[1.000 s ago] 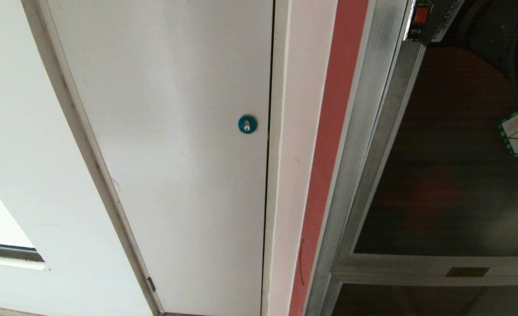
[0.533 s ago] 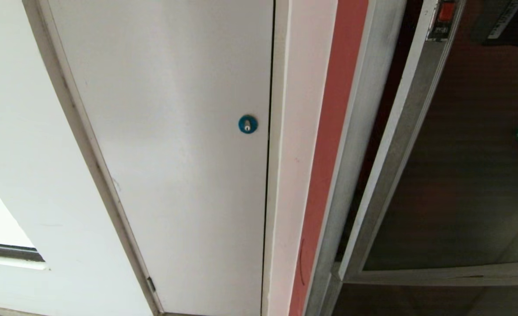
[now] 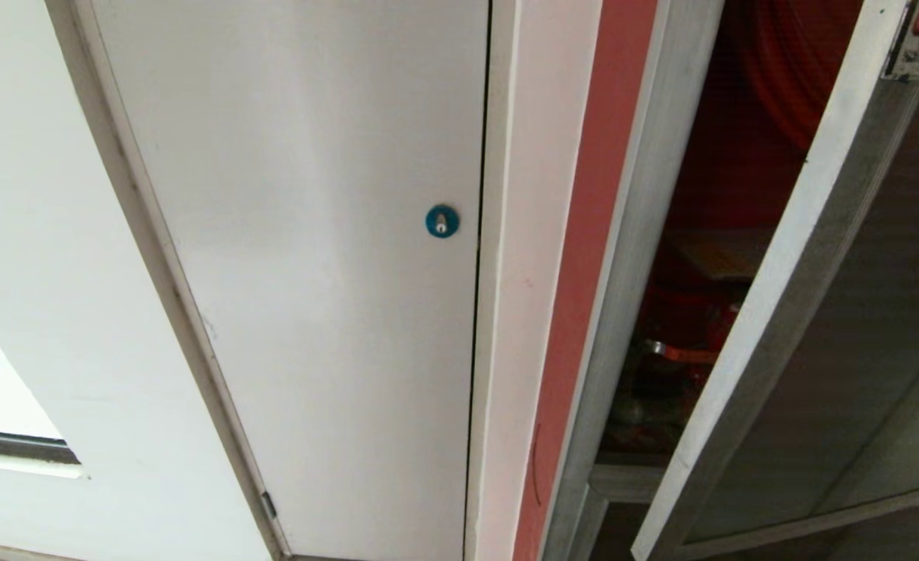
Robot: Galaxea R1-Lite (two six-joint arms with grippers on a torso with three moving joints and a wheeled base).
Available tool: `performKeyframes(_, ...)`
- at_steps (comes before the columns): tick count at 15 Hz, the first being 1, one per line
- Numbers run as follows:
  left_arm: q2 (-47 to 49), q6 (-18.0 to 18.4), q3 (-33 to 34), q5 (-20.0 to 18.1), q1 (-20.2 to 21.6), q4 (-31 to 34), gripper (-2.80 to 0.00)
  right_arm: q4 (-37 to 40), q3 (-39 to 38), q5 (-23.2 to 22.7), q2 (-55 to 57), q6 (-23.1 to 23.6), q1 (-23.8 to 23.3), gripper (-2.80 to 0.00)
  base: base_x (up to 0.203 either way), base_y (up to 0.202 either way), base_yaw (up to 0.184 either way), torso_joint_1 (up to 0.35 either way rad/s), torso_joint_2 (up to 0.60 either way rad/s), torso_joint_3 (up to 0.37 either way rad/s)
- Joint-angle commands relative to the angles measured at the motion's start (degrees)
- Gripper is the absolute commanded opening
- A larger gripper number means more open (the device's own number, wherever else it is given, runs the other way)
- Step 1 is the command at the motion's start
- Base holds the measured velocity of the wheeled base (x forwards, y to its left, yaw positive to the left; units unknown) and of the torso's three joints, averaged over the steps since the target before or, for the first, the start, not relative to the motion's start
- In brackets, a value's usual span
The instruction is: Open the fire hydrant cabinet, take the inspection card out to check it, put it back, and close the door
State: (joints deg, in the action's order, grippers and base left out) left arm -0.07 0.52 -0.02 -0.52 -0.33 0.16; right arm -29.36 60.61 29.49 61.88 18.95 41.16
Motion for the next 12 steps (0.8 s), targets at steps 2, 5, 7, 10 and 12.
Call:
performKeyframes(2, 0.01, 0.0, 0.02, 0.0, -0.02, -0.02, -2.8, 0.17, -1.37, 1.01, -4.15, 0.12, -0.08, -2.8, 0.0, 0.0, 0.0, 0.0, 0.0, 0.0)
performKeyframes(5, -0.01, 0.0, 0.02, 0.0, -0.02, -0.06, -2.8, 0.21, -2.33, 1.01, -4.49, 0.15, -0.11, -2.8, 0.0, 0.0, 0.0, 0.0, 0.0, 0.0)
performKeyframes(7, -0.01, 0.0, 0.02, 0.0, -0.02, -0.07, -2.8, 0.53, -2.26, 1.01, -4.43, 0.21, -0.08, -2.8, 0.0, 0.0, 0.0, 0.0, 0.0, 0.0)
performKeyframes(10, 0.07, 0.0, 0.02, 0.0, -0.02, 0.01, -2.8, 0.62, -2.26, 1.01, -4.49, 0.21, -0.11, -2.8, 0.0, 0.0, 0.0, 0.0, 0.0, 0.0)
performKeyframes(12, -0.01, 0.0, 0.02, 0.0, -0.02, 0.02, -2.8, 0.62, -1.91, 1.01, -4.49, 0.21, -0.11, 0.0, 0.0, 0.0, 0.0, 0.0, 0.0, 0.0)
